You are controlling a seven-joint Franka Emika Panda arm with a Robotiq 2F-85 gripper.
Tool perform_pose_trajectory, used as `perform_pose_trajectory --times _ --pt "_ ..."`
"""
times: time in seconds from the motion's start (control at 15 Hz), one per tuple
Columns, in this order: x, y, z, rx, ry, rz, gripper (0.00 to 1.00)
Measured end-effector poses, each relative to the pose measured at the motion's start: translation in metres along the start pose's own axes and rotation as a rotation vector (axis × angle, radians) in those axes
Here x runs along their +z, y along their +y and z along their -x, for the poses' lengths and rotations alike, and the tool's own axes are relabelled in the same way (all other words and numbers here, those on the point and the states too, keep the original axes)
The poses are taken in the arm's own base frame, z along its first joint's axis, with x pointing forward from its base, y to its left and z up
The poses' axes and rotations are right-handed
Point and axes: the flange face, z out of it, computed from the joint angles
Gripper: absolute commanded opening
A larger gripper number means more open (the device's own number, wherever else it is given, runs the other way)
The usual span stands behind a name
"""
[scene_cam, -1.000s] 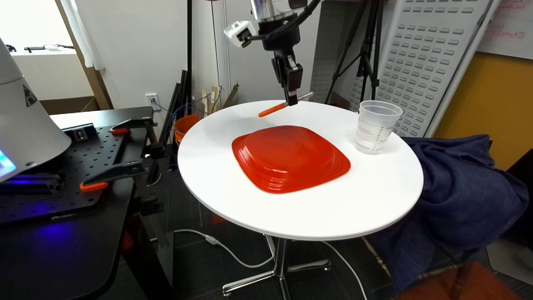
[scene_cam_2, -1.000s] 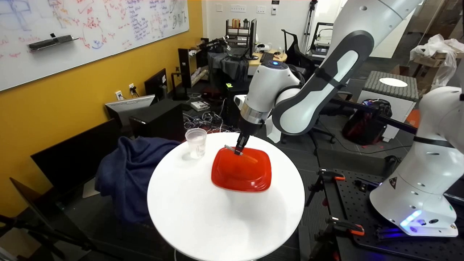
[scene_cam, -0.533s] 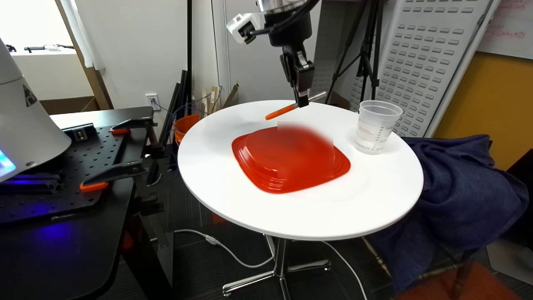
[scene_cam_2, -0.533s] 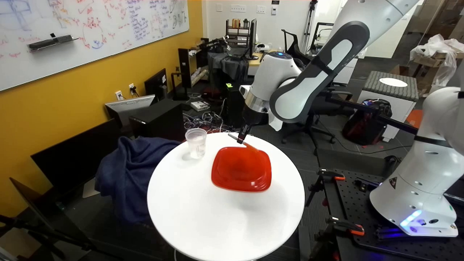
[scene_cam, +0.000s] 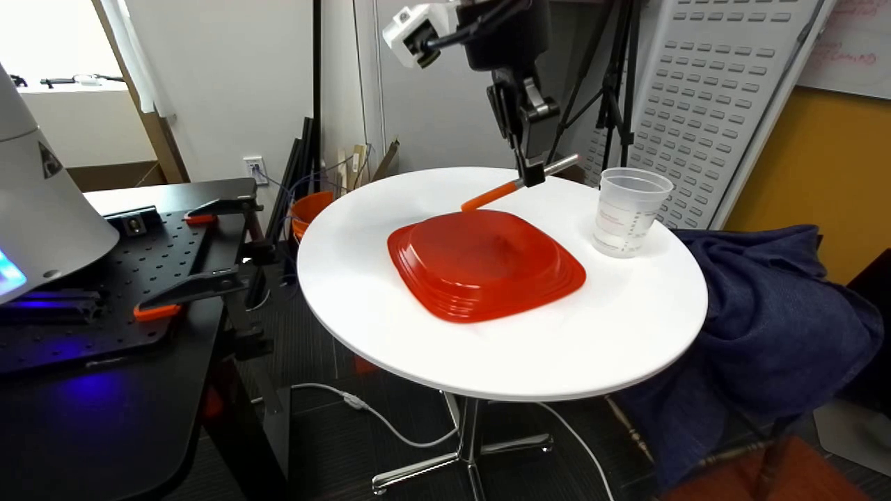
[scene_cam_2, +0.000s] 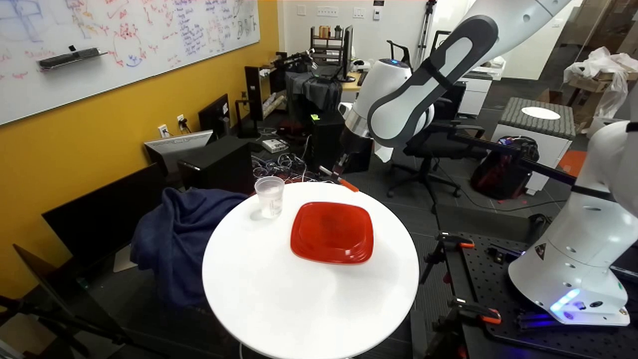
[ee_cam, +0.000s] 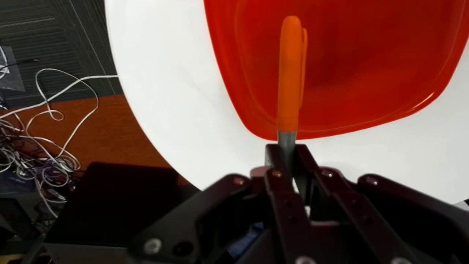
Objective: Move the pen to the right
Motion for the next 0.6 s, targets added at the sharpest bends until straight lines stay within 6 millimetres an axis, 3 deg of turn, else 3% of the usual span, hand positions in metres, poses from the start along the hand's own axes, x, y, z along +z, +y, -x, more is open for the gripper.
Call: perform_pose_trajectory --times 0.33,0.6 --pt "-0.006 0.024 -0.010 -0.002 0.016 0.007 0.03" --pt "0.001 0.034 -0.018 -0.029 0.013 0.006 0.03"
